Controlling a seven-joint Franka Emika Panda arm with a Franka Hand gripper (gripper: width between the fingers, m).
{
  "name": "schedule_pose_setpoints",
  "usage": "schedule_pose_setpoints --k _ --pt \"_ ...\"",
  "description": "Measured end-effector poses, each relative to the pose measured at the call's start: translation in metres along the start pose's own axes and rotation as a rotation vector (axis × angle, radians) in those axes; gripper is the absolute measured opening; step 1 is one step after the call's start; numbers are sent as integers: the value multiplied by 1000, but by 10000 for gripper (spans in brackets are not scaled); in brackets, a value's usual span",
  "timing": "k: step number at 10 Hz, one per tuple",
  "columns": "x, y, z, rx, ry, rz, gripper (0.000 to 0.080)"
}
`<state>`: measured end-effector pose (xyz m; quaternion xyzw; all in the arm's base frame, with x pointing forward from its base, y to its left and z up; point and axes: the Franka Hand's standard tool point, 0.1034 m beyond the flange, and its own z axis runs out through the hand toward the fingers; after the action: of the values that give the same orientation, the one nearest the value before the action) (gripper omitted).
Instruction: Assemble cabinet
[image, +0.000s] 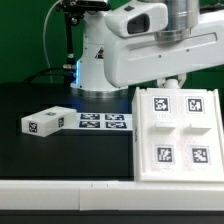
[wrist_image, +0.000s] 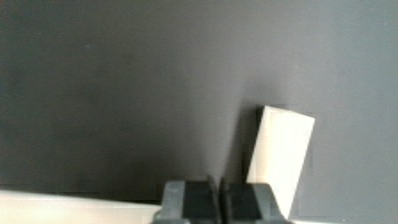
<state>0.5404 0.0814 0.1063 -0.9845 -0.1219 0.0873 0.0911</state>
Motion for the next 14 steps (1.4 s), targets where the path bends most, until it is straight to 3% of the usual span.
schedule_pose_setpoints --k 3,5,8,11,14 --pt "3 0 -7 36 -86 13 2" --pt "-8 -2 0 31 -87 15 2" --pt "-29 -11 -4 17 -81 11 2" --pt "-20 -2 -18 22 -64 -13 2" --pt "-17 -1 -13 25 -69 -1 2"
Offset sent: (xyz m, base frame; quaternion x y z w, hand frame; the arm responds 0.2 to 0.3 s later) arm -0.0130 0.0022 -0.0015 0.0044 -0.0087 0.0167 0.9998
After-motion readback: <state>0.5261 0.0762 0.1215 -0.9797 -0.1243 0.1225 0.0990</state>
